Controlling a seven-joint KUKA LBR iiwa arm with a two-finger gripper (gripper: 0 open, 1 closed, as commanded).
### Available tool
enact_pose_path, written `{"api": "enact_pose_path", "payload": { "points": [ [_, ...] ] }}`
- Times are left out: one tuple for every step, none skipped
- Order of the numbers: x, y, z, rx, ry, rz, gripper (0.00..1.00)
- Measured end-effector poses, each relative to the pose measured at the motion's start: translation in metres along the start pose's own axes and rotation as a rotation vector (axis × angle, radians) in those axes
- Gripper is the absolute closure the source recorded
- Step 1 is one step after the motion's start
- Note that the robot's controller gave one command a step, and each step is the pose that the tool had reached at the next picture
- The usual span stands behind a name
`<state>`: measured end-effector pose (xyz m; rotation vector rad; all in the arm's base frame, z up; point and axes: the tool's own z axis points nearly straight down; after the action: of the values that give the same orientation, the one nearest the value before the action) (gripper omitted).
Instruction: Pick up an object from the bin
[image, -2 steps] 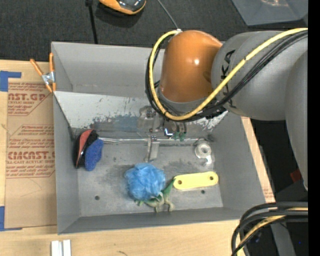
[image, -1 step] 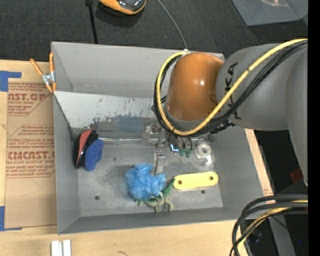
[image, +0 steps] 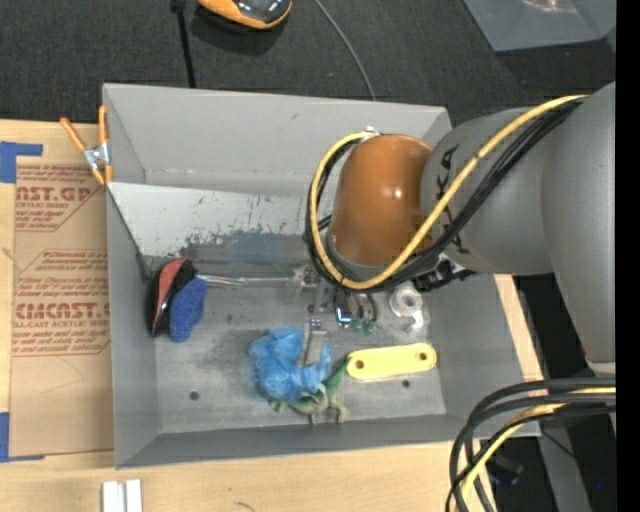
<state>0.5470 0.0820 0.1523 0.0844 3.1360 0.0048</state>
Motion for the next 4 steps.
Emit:
{"api": "enact_pose_path", "payload": {
  "points": [
    [0.01,0.008,0.03,0.001,-0.001,-0.014,0.0],
    [0.023,-0.009,0.067,-0.002,-0.003,-0.108,0.0],
    [0.011,0.006,0.077,-0.001,-0.002,-0.047,1.0],
    [0.011,0.006,0.077,-0.001,-0.002,-0.046,1.0]
  ]
}}
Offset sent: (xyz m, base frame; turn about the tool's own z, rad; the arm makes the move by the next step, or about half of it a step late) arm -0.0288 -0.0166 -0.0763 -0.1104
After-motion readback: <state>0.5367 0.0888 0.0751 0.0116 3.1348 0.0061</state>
